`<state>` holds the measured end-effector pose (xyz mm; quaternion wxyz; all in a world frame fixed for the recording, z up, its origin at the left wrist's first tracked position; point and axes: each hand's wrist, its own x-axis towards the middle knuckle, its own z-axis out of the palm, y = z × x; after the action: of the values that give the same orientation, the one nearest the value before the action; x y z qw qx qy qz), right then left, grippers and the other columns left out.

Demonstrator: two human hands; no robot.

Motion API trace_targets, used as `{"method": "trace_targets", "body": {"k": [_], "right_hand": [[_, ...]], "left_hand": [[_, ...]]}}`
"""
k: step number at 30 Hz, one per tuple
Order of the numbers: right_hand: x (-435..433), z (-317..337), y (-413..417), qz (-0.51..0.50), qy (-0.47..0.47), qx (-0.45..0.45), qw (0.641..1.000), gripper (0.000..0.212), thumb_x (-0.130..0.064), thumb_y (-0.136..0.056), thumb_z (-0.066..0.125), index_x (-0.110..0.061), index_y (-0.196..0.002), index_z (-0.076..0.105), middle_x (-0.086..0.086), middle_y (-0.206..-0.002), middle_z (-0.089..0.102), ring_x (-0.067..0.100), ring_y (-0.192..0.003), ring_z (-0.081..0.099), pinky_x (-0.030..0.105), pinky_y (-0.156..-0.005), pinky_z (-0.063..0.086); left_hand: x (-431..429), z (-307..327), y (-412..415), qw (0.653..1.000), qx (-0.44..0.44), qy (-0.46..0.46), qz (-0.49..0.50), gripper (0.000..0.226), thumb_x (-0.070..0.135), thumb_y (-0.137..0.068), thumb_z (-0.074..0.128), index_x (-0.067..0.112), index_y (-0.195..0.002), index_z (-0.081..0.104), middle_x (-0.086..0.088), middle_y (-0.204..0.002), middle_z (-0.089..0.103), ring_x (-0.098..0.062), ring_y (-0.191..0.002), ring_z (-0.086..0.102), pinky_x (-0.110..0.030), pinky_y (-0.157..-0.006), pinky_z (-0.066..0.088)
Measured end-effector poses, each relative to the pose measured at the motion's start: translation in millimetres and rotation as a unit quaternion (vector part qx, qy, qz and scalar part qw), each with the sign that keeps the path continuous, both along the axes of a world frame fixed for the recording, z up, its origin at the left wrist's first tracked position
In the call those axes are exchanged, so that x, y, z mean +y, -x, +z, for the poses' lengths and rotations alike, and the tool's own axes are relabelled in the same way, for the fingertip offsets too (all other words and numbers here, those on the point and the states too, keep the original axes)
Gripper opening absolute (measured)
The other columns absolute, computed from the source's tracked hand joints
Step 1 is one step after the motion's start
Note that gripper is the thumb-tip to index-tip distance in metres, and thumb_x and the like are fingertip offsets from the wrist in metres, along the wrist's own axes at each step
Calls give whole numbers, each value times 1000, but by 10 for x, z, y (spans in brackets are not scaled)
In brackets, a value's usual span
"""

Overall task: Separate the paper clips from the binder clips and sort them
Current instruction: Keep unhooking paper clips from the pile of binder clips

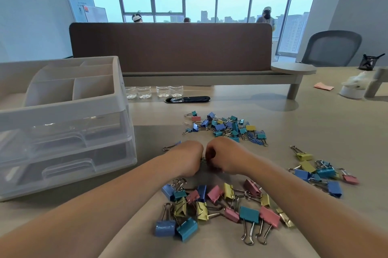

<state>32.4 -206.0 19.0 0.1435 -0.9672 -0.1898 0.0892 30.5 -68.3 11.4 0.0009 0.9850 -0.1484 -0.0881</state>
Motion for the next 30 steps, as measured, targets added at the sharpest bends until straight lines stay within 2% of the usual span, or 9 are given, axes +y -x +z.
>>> {"method": "trace_targets", "body": {"k": [4, 7, 10, 14, 17, 20, 24, 27, 30], "right_hand": [[9, -32, -12, 1, 4, -13, 1000, 13, -15, -91, 61, -20, -79, 59, 2, -89, 64, 18, -83, 62, 28, -72, 51], [5, -59, -20, -1, -3, -18, 1000, 24, -18, -91, 62, -26, -69, 54, -3, -80, 60, 14, -76, 60, 25, -65, 46], [-12, -50, 3, -6, -40, -22, 999, 19, -16, -90, 63, -26, -75, 56, -11, -78, 56, 8, -75, 56, 21, -63, 41], [-13, 50, 72, -3, -78, -22, 997, 4, -15, -90, 65, -15, -87, 67, -9, -72, 59, 10, -70, 59, 28, -72, 53], [0, 130, 98, -6, -94, -16, 995, 2, -15, -92, 65, -15, -90, 66, -8, -73, 62, 4, -62, 60, 22, -64, 50], [10, 228, 112, -5, -103, -21, 994, 5, -16, -94, 63, -16, -89, 66, -6, -71, 66, -1, -54, 60, 15, -55, 45], [83, 535, 145, 5, -123, -48, 991, 12, -13, -91, 65, -16, -80, 66, 1, -69, 69, 9, -57, 64, 19, -55, 51], [241, 878, 195, 13, -129, -77, 989, 12, -14, -89, 66, -17, -77, 65, -1, -64, 68, 5, -51, 61, 17, -52, 47], [401, 1134, 213, 29, -135, -80, 987, 15, -12, -87, 64, -17, -74, 67, 3, -64, 70, 7, -49, 60, 23, -54, 53]], "left_hand": [[-7, -19, 51, 1000, -19, -2, -10, 17, 3, -91, 49, 0, -98, 64, -13, -80, 50, -26, -72, 49, -33, -60, 38], [20, -60, 70, 999, -29, 25, -12, 14, 5, -93, 49, 3, -98, 61, -12, -83, 52, -25, -75, 51, -34, -62, 40], [73, -79, 69, 997, -35, 75, -6, 11, 9, -93, 49, 7, -98, 59, -12, -89, 57, -25, -81, 55, -37, -67, 43], [126, -5, 90, 990, -43, 132, 7, 15, 16, -96, 50, 8, -101, 61, -13, -99, 61, -26, -88, 57, -38, -71, 45], [152, 81, 126, 986, -56, 158, 3, 14, 18, -96, 52, 10, -101, 62, -11, -102, 62, -25, -90, 57, -36, -73, 47], [180, 204, 181, 982, -68, 177, 5, 9, 18, -95, 55, 12, -96, 61, -6, -97, 61, -21, -85, 55, -30, -68, 41], [278, 533, 265, 980, -85, 182, 9, 15, 16, -93, 55, 7, -85, 61, -10, -88, 63, -29, -87, 62, -28, -65, 40], [430, 879, 324, 977, -95, 188, 29, 16, 15, -91, 56, 5, -84, 65, -15, -87, 66, -29, -82, 65, -31, -65, 46], [570, 1138, 349, 977, -128, 164, 41, 18, 15, -87, 56, 2, -82, 66, -16, -79, 65, -32, -75, 63, -33, -60, 45]]}}
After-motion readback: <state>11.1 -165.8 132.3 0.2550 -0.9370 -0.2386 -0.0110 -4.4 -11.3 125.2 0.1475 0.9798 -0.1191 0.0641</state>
